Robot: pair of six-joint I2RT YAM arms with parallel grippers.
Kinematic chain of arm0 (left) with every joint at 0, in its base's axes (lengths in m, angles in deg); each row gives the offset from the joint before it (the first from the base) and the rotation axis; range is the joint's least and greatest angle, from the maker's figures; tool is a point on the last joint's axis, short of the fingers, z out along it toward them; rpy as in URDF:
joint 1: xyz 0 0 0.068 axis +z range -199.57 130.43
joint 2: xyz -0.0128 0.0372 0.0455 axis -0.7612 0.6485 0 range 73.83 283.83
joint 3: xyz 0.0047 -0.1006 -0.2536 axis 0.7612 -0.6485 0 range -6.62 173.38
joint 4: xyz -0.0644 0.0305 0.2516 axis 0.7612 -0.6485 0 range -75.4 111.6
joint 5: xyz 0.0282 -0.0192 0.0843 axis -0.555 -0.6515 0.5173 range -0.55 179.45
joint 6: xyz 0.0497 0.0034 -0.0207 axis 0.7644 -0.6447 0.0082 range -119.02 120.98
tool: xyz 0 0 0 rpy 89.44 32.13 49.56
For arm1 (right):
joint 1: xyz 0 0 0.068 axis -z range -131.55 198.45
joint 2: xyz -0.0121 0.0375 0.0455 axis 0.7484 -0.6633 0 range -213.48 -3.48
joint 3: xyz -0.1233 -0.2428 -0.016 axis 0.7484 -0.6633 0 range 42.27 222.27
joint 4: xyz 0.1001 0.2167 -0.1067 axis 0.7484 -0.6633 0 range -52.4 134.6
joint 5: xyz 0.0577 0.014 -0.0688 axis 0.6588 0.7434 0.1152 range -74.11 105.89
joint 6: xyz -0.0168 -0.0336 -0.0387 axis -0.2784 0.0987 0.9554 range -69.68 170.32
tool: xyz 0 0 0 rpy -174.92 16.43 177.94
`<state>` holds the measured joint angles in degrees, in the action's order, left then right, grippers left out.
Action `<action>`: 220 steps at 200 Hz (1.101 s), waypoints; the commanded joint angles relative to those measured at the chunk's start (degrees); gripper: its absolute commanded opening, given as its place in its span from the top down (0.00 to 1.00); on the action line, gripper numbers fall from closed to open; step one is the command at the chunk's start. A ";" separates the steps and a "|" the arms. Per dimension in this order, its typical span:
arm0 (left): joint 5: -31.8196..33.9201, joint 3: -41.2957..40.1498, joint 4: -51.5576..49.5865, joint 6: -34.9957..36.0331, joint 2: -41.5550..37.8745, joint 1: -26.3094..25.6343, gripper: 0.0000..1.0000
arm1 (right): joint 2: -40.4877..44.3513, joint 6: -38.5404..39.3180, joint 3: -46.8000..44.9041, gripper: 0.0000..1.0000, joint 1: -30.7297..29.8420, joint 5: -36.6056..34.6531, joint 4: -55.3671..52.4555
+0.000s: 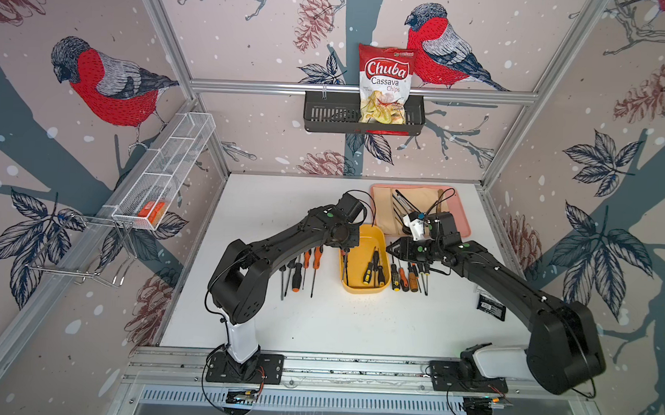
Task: Take out the screwdriver from the storage box
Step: Pick up the screwdriver from the storage box, then place the screwdriver at the center of the board.
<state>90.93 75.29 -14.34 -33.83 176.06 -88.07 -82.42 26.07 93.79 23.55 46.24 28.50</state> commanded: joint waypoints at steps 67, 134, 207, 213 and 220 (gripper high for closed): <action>-0.16 -11.48 2.44 0.86 -7.14 4.81 0.81 | -3.90 -2.80 2.62 0.60 -5.26 -1.82 3.66; -1.16 -15.84 7.53 1.26 -3.21 6.51 0.81 | -4.71 -4.05 2.79 0.60 -6.21 -3.16 4.04; -1.46 -18.11 11.30 0.56 0.45 6.79 0.79 | -5.96 -4.07 2.97 0.60 -6.20 -3.54 3.96; -1.46 -18.13 11.42 0.52 0.78 6.82 0.79 | -6.10 -3.97 3.09 0.60 -6.18 -3.54 3.83; -1.40 -18.17 11.59 0.42 1.13 6.79 0.79 | -6.17 -3.88 3.32 0.60 -6.19 -3.54 3.72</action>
<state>89.48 57.32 -4.73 -33.15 176.32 -81.39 -88.21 22.75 96.35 17.38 43.22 30.99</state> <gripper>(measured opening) 0.249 0.403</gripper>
